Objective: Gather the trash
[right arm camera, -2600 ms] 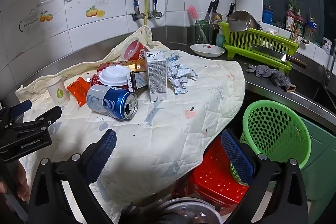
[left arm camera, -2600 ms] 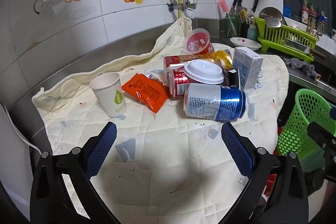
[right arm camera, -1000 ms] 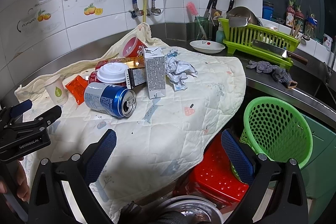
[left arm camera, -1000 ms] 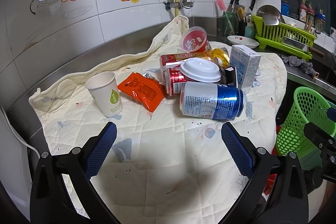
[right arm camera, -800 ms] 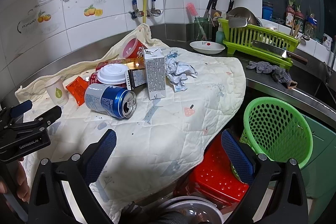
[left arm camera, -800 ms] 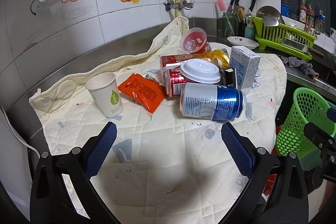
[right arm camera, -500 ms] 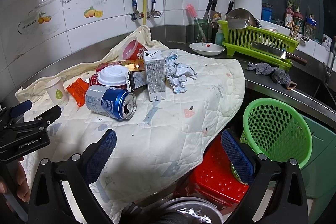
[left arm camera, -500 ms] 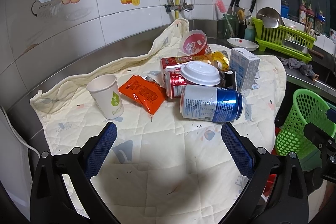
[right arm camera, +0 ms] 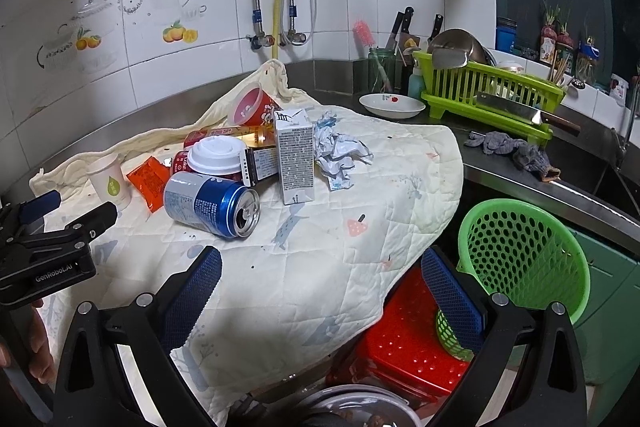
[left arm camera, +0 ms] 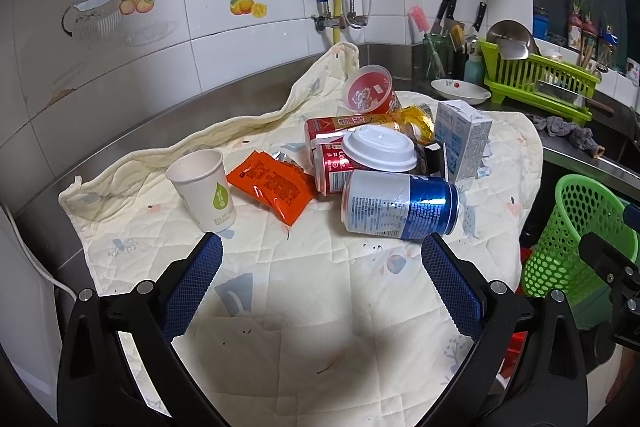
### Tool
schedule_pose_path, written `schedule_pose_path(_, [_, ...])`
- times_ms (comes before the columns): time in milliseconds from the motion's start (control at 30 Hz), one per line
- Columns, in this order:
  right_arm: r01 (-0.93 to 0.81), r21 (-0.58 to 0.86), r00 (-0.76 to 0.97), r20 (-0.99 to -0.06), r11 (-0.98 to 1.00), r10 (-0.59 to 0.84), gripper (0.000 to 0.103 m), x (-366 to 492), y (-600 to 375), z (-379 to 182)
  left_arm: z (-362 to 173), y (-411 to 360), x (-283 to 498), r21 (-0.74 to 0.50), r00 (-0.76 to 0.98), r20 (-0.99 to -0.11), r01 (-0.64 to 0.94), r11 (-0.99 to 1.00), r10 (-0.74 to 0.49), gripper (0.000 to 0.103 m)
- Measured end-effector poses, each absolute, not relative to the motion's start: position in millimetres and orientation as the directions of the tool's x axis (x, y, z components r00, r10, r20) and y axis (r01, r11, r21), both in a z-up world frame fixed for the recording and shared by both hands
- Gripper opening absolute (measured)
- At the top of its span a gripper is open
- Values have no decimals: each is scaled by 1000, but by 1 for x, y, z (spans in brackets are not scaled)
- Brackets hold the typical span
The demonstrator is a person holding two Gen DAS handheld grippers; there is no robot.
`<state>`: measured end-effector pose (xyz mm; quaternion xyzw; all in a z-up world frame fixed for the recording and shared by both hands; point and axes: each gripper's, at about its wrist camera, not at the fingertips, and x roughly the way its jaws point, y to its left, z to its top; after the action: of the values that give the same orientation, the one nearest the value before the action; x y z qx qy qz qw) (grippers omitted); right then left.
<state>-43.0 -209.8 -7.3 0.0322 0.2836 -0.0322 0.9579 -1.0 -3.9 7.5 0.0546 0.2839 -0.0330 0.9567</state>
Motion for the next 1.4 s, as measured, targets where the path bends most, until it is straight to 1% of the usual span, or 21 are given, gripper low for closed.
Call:
schedule_pose_path(1100, [76, 38, 850, -526, 996, -44, 97, -42, -209, 0, 21, 0, -1, 59, 860, -509, 80, 995, -38, 98])
schedule_pose_path(1400, [49, 49, 849, -528, 998, -16, 97, -35, -211, 2, 24, 2, 3, 73, 865, -502, 76, 994, -30, 98])
